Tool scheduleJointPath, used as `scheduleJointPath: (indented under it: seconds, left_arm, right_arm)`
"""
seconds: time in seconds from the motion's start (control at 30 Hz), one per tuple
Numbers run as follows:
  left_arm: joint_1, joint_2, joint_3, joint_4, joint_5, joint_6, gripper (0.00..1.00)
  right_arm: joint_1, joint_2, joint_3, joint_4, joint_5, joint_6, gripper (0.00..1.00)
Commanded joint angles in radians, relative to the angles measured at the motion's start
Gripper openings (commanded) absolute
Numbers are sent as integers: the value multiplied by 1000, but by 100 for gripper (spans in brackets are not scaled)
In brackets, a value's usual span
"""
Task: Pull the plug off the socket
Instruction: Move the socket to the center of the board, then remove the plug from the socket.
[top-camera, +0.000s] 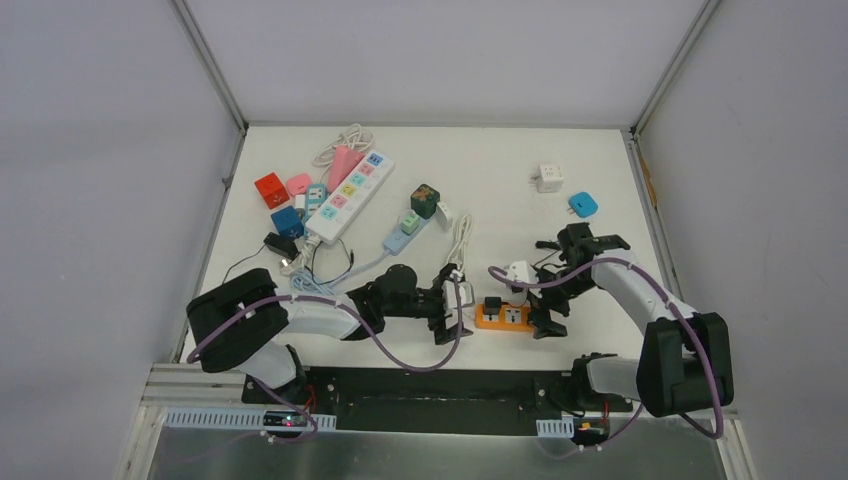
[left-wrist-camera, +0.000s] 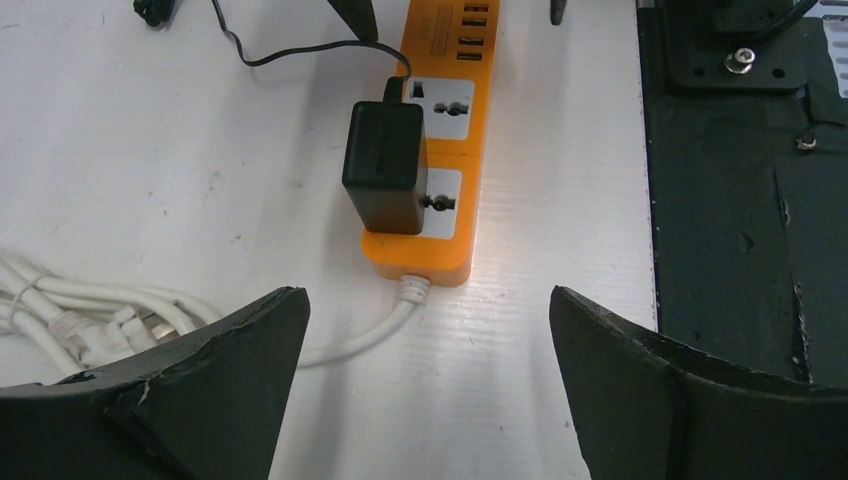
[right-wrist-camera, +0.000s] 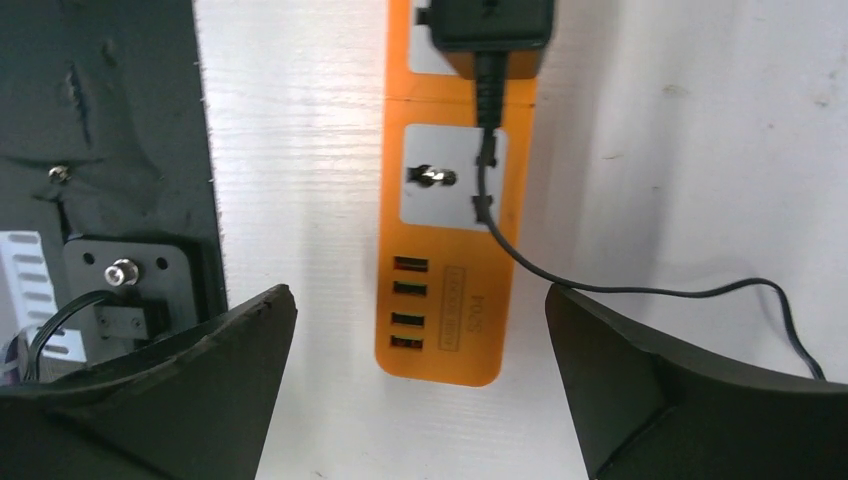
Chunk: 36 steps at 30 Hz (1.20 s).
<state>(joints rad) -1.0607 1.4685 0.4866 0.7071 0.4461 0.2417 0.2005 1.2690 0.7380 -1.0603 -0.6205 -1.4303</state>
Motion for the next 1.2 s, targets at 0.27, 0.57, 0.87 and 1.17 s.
scheduleJointPath:
  seconds: [0.27, 0.57, 0.87, 1.17]
  left_arm:
    - [50, 181, 137, 229, 145, -70, 88]
    - [57, 310, 176, 332, 171, -131, 71]
    - [58, 387, 205, 438, 199, -223, 63]
    - [56, 411, 230, 439, 222, -267, 34]
  right_arm:
    - [-23, -98, -93, 101, -45, -87, 100]
    - [-20, -103, -120, 172, -14, -61, 99]
    - [13, -89, -124, 179, 16, -64, 82]
    - [61, -42, -107, 167, 44, -61, 54]
